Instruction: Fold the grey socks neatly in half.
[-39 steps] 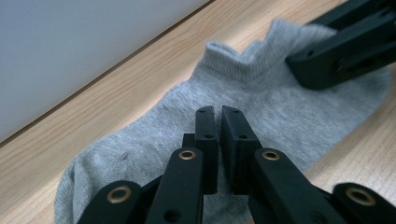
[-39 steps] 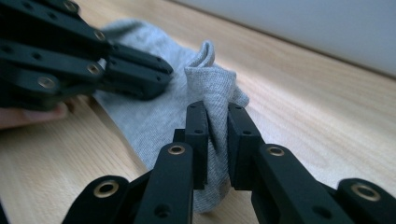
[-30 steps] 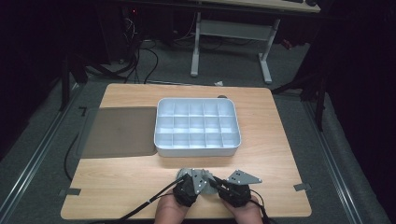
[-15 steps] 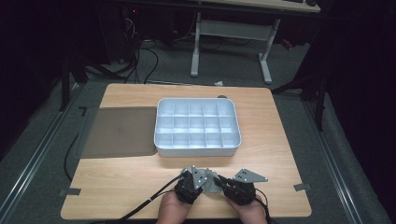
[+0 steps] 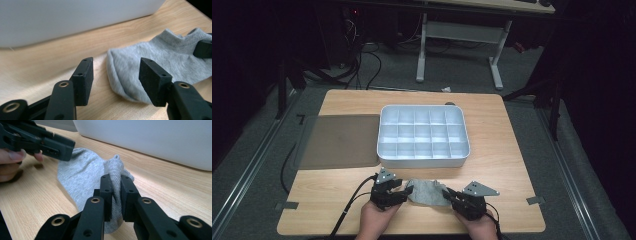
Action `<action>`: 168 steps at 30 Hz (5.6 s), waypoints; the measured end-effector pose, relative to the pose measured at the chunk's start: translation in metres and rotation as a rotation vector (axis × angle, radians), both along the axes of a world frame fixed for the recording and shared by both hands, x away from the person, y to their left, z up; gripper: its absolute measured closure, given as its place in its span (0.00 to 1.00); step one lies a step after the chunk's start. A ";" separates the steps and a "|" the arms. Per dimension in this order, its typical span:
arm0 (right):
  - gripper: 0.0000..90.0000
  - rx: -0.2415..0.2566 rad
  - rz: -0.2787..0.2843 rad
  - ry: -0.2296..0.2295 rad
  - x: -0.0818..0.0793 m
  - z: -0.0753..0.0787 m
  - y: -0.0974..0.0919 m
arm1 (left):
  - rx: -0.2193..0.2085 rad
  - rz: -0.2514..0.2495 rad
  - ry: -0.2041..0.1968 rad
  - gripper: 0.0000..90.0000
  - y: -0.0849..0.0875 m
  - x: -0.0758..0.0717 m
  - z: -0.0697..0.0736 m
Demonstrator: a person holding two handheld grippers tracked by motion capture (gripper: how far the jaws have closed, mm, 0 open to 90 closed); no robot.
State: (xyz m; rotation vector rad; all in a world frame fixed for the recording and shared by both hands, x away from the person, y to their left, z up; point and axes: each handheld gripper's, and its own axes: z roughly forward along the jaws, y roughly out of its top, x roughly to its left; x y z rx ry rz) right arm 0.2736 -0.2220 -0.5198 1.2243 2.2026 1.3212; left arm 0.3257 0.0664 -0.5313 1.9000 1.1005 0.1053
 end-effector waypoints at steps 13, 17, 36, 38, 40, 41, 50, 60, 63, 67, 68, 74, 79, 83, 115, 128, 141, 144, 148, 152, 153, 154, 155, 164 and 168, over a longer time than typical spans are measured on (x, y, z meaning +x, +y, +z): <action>0.91 -0.040 -0.023 0.011 -0.001 0.000 0.001 | -0.049 -0.043 0.037 0.78 -0.003 0.007 -0.004; 0.91 -0.055 -0.043 0.010 0.001 0.003 0.000 | -0.048 -0.065 0.007 0.86 -0.005 -0.001 -0.001; 0.90 -0.199 -0.025 -0.010 0.008 0.024 0.023 | -0.100 -0.061 -0.076 0.85 0.002 -0.017 0.008; 0.90 -0.191 -0.018 0.000 0.008 0.023 0.022 | -0.062 -0.046 -0.094 0.82 0.004 -0.017 0.009; 0.90 -0.186 -0.018 0.003 0.007 0.022 0.022 | -0.026 -0.019 -0.137 0.70 0.004 -0.020 0.014; 0.90 -0.183 -0.018 0.004 0.007 0.022 0.022 | -0.019 -0.013 -0.170 0.69 0.003 -0.023 0.017; 0.90 -0.154 -0.026 0.012 0.005 0.016 0.020 | 0.109 -0.150 -0.120 0.93 -0.068 -0.016 0.008; 0.91 -0.092 -0.012 0.030 0.007 0.018 0.017 | 0.212 -0.162 -0.147 0.98 -0.088 -0.019 0.003; 0.91 -0.090 -0.009 0.017 0.010 0.024 0.022 | 0.219 -0.157 -0.160 0.98 -0.091 -0.021 0.002; 0.91 -0.073 -0.009 0.008 0.012 0.024 0.023 | 0.197 -0.163 -0.156 0.95 -0.091 -0.022 0.001; 0.91 -0.074 -0.012 0.011 0.012 0.024 0.023 | 0.180 -0.169 -0.144 0.91 -0.088 -0.021 0.002; 0.92 -0.081 -0.023 0.012 0.012 0.022 0.019 | 0.053 -0.090 -0.161 0.70 -0.041 -0.017 0.019; 0.92 -0.094 -0.022 0.007 0.012 0.023 0.019 | -0.030 -0.016 -0.031 0.56 -0.001 -0.004 0.010; 0.92 -0.105 -0.026 0.011 0.012 0.022 0.021 | -0.138 -0.030 0.121 0.58 0.007 0.002 -0.007; 0.76 -0.052 0.053 -0.050 0.011 0.051 0.063 | -0.135 -0.105 0.094 0.82 0.000 -0.010 -0.006; 0.82 -0.074 0.014 0.018 0.020 0.022 0.062 | -0.149 -0.101 0.094 0.81 -0.002 -0.012 -0.005; 0.69 -0.010 -0.028 -0.027 0.010 0.047 0.046 | -0.140 -0.095 0.094 0.79 -0.003 -0.013 -0.005; 0.66 -0.044 -0.102 0.023 0.004 0.035 0.027 | -0.138 -0.089 0.093 0.79 -0.003 -0.013 -0.005; 0.60 -0.085 -0.223 0.099 -0.006 0.008 0.000 | -0.129 -0.086 0.086 0.80 -0.004 -0.014 -0.004; 0.63 -0.070 -0.236 0.143 -0.006 -0.001 -0.008 | -0.119 -0.086 0.078 0.83 -0.005 -0.015 -0.004; 0.64 -0.077 -0.232 0.159 -0.004 -0.003 -0.007 | -0.119 -0.087 0.079 0.83 -0.005 -0.015 -0.004; 0.69 -0.085 -0.228 0.170 -0.003 -0.006 -0.005 | -0.119 -0.086 0.078 0.84 -0.005 -0.015 -0.004; 0.73 -0.087 -0.221 0.170 -0.002 -0.007 -0.004 | -0.117 -0.085 0.077 0.84 -0.005 -0.016 -0.004; 0.95 -0.106 -0.173 0.079 -0.006 0.012 0.010 | -0.128 -0.066 0.063 0.85 -0.002 -0.018 -0.002; 0.95 -0.129 -0.112 0.032 -0.007 0.024 0.030 | -0.134 -0.067 0.062 0.85 -0.003 -0.019 -0.001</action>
